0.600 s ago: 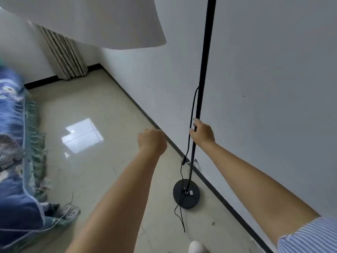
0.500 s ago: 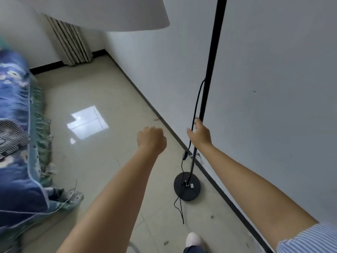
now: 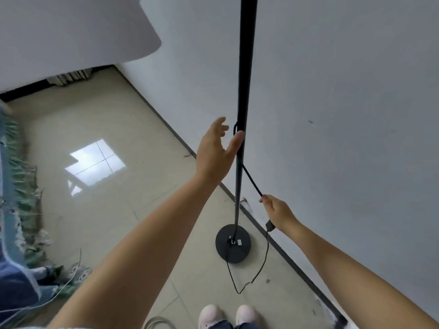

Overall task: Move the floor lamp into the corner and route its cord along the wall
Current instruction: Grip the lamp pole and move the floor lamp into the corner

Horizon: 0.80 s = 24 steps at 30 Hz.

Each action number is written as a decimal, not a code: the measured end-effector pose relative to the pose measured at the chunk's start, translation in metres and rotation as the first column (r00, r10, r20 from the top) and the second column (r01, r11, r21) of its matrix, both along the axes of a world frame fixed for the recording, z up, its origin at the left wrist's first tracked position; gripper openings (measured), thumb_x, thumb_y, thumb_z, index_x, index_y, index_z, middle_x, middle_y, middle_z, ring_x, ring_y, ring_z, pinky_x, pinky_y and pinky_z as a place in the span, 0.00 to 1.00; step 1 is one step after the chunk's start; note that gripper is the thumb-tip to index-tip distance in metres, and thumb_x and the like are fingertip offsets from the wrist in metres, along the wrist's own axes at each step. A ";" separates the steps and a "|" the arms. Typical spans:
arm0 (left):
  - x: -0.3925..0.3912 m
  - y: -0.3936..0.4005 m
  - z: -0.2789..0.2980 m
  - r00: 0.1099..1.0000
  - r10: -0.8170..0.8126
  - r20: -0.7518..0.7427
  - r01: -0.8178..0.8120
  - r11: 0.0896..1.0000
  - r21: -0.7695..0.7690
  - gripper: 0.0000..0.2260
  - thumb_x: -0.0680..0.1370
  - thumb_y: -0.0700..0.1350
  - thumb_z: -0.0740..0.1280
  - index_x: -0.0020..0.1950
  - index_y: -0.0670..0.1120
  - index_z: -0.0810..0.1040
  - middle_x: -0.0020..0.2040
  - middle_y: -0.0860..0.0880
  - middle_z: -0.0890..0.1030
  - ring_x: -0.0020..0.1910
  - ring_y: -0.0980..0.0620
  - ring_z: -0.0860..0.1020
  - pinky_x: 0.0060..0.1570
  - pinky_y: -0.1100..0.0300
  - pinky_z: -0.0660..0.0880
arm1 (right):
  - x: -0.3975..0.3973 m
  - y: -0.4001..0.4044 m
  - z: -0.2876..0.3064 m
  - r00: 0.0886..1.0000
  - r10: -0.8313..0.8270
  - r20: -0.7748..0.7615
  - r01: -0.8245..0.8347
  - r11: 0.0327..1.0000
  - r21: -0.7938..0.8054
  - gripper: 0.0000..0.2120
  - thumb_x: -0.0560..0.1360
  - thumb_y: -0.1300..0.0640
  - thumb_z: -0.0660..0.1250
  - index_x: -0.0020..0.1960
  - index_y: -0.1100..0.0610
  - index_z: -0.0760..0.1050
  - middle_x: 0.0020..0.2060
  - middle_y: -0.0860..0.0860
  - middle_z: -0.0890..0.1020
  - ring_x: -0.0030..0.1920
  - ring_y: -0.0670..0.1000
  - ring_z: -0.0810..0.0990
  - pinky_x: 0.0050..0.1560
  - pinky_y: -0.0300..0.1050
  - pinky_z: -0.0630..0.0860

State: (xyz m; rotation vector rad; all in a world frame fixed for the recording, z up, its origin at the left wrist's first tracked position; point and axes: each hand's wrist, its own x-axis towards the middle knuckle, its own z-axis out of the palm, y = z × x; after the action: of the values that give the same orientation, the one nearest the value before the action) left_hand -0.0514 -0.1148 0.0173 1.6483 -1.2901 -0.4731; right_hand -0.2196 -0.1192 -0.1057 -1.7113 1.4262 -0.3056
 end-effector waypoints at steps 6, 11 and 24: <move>-0.014 -0.022 0.024 0.997 0.004 0.081 -0.004 1.000 -0.003 0.09 0.79 0.45 0.59 0.40 0.46 0.66 0.35 0.38 0.80 0.36 0.37 0.78 0.39 0.45 0.77 | -0.003 -0.022 0.010 1.000 -0.002 0.016 0.006 0.964 -0.267 0.11 0.76 0.59 0.58 0.53 0.63 0.75 0.47 0.60 0.81 0.42 0.52 0.75 0.45 0.46 0.72; 0.031 -0.026 0.034 0.962 0.111 0.250 -0.144 0.983 0.117 0.14 0.79 0.47 0.57 0.43 0.37 0.75 0.36 0.43 0.80 0.38 0.42 0.77 0.38 0.55 0.72 | 0.036 -0.048 0.022 0.987 0.158 0.024 -0.140 0.927 -0.348 0.15 0.71 0.56 0.66 0.56 0.58 0.74 0.49 0.56 0.80 0.46 0.51 0.75 0.45 0.42 0.69; 0.164 0.011 0.033 0.934 0.350 0.075 -0.355 0.931 0.078 0.16 0.77 0.44 0.62 0.29 0.51 0.67 0.28 0.54 0.77 0.34 0.49 0.79 0.40 0.55 0.77 | 0.213 -0.046 -0.002 0.848 0.520 -0.097 -0.528 0.846 -0.073 0.17 0.73 0.55 0.61 0.27 0.51 0.61 0.26 0.47 0.67 0.35 0.55 0.71 0.27 0.43 0.61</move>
State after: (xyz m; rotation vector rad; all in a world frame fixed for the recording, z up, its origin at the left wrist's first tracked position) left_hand 0.1130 -0.1042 0.0504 1.9347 -0.9933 -0.2670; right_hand -0.0068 -0.1650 -0.1074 -2.1326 0.9436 -0.0057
